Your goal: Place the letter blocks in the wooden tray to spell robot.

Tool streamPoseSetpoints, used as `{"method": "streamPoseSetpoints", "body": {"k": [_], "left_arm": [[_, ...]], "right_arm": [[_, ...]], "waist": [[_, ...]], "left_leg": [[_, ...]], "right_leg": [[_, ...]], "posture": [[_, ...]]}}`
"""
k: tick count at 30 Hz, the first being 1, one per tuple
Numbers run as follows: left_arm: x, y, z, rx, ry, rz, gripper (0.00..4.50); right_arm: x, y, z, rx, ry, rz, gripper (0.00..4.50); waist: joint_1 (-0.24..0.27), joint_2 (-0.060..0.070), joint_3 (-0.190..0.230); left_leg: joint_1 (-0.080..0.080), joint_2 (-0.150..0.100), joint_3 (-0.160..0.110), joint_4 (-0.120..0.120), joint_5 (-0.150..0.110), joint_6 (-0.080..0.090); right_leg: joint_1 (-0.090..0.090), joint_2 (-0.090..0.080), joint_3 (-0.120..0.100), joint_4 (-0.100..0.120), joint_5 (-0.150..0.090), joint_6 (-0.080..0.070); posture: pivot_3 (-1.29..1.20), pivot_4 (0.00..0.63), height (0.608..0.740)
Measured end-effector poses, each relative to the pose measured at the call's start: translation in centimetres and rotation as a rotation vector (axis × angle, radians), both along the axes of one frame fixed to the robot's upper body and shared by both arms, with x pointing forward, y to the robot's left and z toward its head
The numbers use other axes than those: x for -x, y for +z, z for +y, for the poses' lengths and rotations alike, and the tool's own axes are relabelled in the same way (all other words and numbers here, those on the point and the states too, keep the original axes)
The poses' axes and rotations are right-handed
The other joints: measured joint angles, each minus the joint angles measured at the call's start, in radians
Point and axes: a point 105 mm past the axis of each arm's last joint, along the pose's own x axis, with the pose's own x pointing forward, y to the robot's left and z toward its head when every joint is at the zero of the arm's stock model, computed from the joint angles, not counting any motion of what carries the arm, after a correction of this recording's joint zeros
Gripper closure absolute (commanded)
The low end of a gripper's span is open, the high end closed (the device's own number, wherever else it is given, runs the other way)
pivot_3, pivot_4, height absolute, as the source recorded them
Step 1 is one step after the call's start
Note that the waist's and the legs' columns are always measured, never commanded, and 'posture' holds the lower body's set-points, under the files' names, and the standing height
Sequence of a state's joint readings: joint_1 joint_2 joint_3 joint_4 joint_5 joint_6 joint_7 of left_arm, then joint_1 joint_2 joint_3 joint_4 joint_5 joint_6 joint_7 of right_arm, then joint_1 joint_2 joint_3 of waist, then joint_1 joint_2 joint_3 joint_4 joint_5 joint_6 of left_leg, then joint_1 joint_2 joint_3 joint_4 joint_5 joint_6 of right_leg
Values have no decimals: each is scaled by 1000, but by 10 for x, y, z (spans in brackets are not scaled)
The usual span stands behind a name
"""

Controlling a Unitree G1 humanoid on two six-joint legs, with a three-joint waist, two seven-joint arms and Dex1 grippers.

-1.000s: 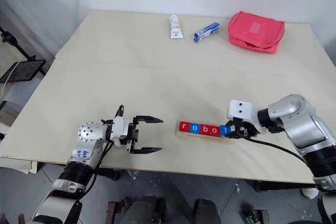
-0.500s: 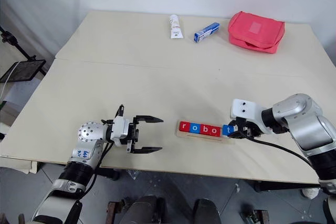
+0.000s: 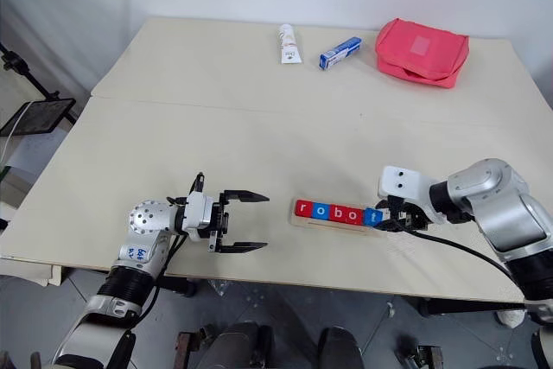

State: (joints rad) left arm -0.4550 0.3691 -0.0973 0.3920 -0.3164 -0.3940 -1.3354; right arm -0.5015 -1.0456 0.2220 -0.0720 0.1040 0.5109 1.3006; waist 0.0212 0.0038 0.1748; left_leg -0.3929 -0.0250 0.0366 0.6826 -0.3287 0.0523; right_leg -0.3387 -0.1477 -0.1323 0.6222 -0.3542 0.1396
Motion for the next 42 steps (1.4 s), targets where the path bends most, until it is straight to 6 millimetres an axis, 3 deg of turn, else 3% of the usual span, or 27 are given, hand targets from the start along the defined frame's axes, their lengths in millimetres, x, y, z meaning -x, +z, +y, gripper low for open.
{"method": "streamPoseSetpoints", "body": {"k": [4,9,15,21,24,31,34,42], "left_arm": [[0,0,0,0,0,0,0],[0,0,0,0,2,0,0],[-1,0,0,4,10,-1,0],[-20,9,7,73,165,41,0],[-26,15,18,79,213,59,0],[-28,40,44,93,184,50,0],[-27,46,55,88,154,81,0],[-20,40,53,66,88,126,0]], "right_arm": [[1,0,1,-7,-3,6,6],[5,0,6,-28,1,14,6],[9,7,-6,-79,-84,-15,6],[23,19,-31,-193,-103,-107,6],[41,15,-56,-276,-83,-107,6],[68,5,-92,-424,-75,-105,6],[69,3,-100,-468,-92,-133,6],[57,18,-104,-521,-87,-217,6]], "waist": [[0,0,0],[0,0,0],[3,0,0],[5,-1,0],[6,-2,1],[0,-2,1],[-2,-2,1],[2,-2,1]], "left_leg": [[0,0,0,0,0,0],[0,0,0,0,0,0],[0,0,0,0,0,0],[0,0,0,0,0,0],[0,0,0,-1,0,0],[3,1,2,-1,0,0],[3,1,2,-1,0,0],[3,1,2,0,0,0]], "right_leg": [[0,0,0,0,0,0],[0,0,0,0,0,0],[0,0,0,0,0,0],[1,0,0,0,0,0],[1,0,0,0,0,0],[3,1,0,-1,0,0],[3,1,0,-1,0,0],[3,0,0,-1,0,0]], "posture": [[0,150,740],[0,150,740],[0,150,740],[0,150,740],[0,150,740],[0,150,740],[0,150,740],[0,150,740]]}}
